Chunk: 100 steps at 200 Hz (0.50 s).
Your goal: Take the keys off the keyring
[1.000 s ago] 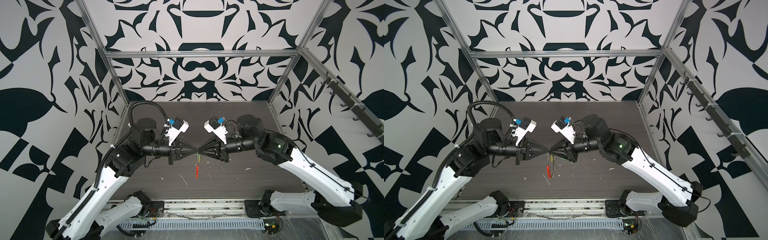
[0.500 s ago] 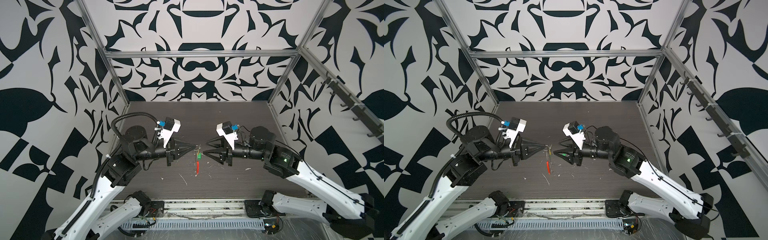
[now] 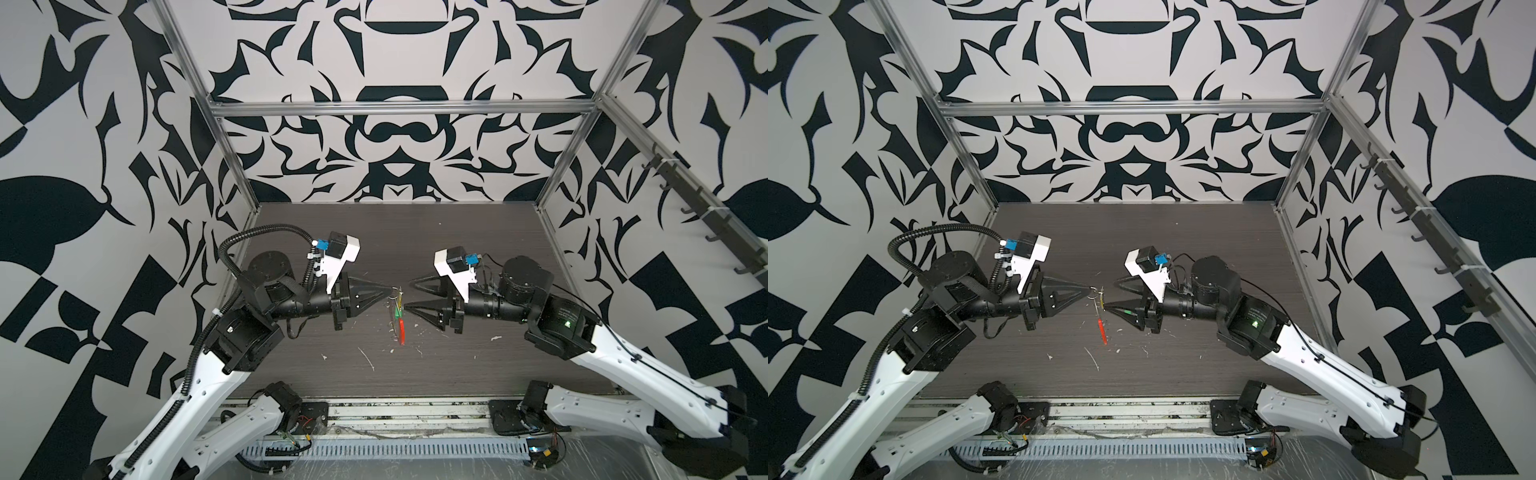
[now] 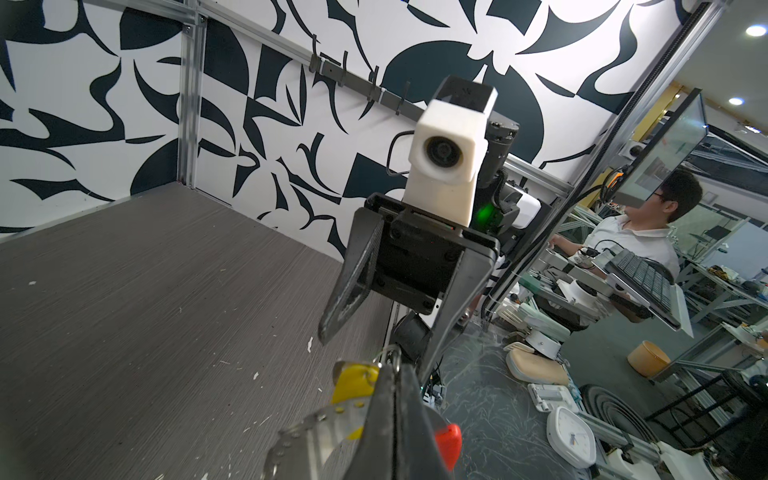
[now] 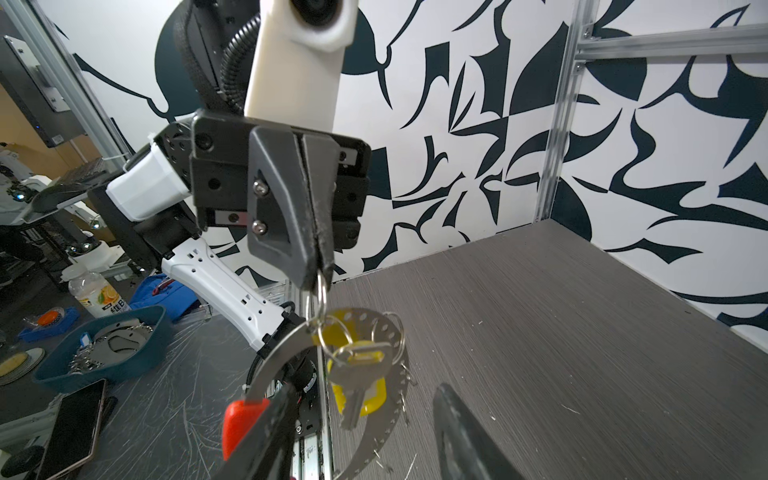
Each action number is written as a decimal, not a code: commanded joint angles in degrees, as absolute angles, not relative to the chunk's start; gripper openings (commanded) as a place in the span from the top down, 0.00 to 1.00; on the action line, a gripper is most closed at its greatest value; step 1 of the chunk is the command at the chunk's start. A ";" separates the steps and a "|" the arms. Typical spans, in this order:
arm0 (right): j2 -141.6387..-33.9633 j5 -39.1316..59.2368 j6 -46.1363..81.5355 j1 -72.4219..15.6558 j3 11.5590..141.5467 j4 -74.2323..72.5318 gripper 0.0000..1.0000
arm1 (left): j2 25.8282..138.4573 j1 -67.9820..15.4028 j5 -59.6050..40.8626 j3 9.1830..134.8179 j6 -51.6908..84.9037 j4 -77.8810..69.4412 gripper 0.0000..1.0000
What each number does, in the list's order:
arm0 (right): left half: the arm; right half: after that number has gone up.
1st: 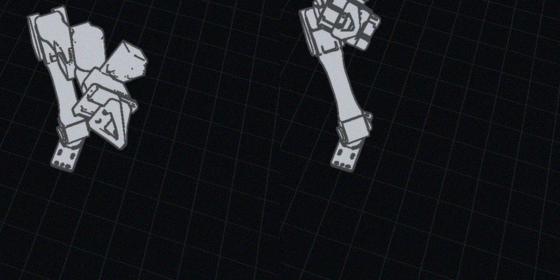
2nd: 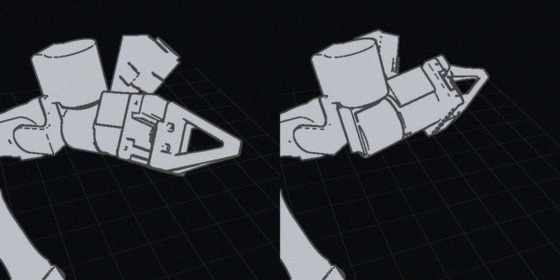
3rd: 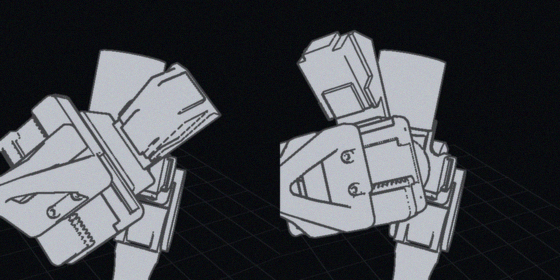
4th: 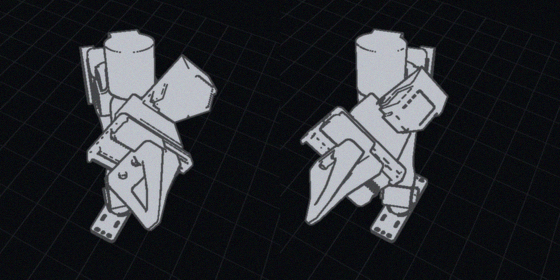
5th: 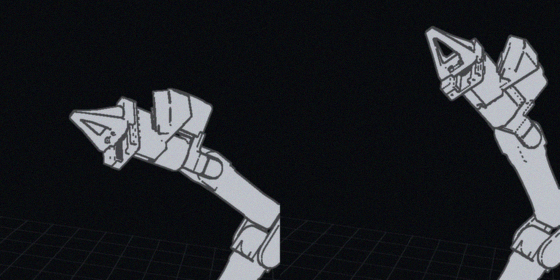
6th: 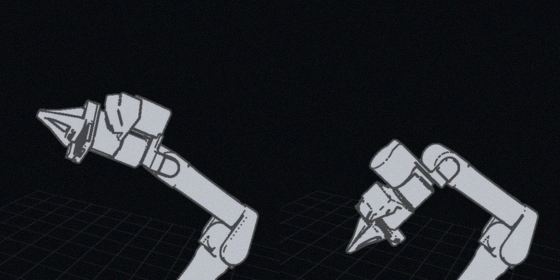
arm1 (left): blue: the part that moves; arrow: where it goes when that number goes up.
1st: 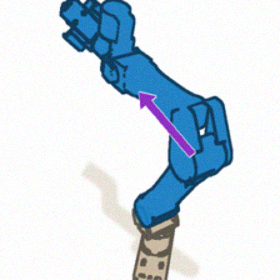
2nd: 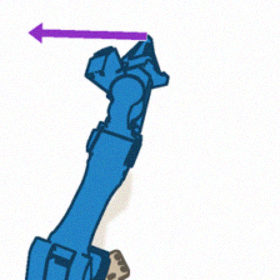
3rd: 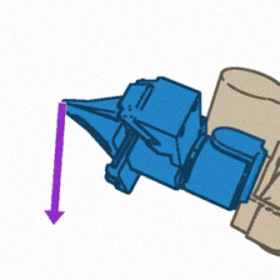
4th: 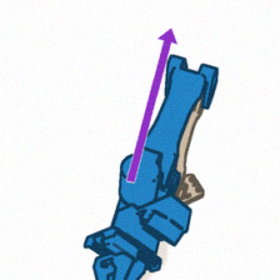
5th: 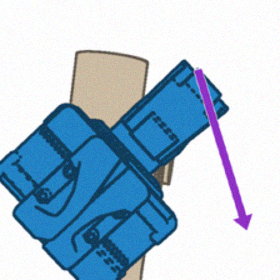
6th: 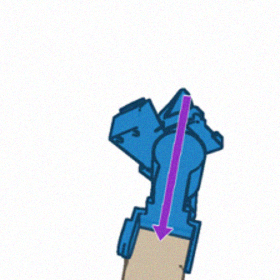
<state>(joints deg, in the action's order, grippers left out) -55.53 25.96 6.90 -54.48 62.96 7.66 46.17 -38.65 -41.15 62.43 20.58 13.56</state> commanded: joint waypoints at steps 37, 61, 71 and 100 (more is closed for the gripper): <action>-56.94 24.26 6.50 -55.80 62.98 1.36 0.45 | 45.79 -38.76 -41.40 61.35 21.89 10.96 1.00; -57.74 24.05 6.42 -55.97 63.50 1.39 0.49 | 45.53 -38.76 -41.31 61.35 21.97 10.90 1.00; -57.99 23.55 6.42 -56.03 63.61 1.45 0.52 | 45.44 -38.72 -41.19 61.30 21.97 10.82 1.00; -58.16 21.94 6.42 -56.07 63.77 1.71 0.57 | 45.11 -38.76 -40.83 61.00 22.11 10.55 1.00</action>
